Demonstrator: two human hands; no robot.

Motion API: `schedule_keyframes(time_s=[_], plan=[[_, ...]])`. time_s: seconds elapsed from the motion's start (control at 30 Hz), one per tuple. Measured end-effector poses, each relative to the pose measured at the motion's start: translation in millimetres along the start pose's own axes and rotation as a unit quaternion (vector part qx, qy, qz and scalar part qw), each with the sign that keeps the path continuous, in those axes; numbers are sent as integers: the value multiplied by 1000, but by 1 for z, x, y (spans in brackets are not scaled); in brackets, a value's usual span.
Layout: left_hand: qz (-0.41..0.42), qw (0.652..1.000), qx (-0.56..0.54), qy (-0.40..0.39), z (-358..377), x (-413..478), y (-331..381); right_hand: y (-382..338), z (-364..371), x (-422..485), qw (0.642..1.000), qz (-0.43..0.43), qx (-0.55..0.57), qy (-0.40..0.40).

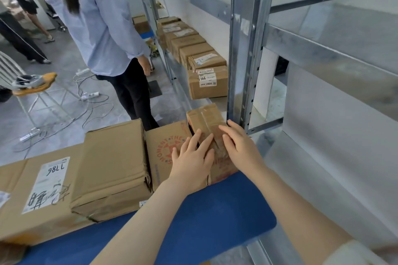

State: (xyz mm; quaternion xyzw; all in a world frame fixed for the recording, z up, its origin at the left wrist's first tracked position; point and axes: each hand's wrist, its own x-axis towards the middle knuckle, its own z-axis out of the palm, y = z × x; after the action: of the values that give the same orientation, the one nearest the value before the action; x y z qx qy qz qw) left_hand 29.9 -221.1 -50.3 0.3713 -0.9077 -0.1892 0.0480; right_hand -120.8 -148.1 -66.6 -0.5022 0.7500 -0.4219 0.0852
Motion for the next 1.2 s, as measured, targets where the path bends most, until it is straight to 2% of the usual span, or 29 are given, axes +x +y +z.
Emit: schedule_keyframes(time_s=[0.1,0.2,0.3,0.43,0.53,0.6,0.7,0.77,0.87,1.0,1.07,1.2], plan=[[-5,1000,-20,3,-8,-8,4,-2,-13,-25,999,26,7,42],[33,999,-22,14,-17,-30,14,-4,-42,-65,996,68,15,59],[96,995,3,3,-23,-58,36,-15,-83,-119,989,116,-15,86],[220,975,15,-29,-24,-101,96,-43,-141,-228,962,200,-78,169],[333,942,-42,-8,-6,-163,155,-66,-180,-333,922,270,-107,257],[393,916,-62,-48,13,-213,193,-85,-199,-407,891,307,-116,315],[504,859,-50,-76,44,-294,244,-122,-218,-515,835,369,-138,384],[536,834,-47,-125,62,-348,274,-148,-230,-581,795,404,-165,421],[616,770,-30,-166,88,-418,312,-185,-250,-669,737,447,-197,467],[660,719,-70,-204,106,-499,358,-222,-278,-774,669,479,-230,520],[668,702,-100,-225,113,-538,381,-231,-294,-820,646,482,-246,538],[661,690,-143,-259,135,-619,430,-226,-327,-904,606,502,-260,560]])
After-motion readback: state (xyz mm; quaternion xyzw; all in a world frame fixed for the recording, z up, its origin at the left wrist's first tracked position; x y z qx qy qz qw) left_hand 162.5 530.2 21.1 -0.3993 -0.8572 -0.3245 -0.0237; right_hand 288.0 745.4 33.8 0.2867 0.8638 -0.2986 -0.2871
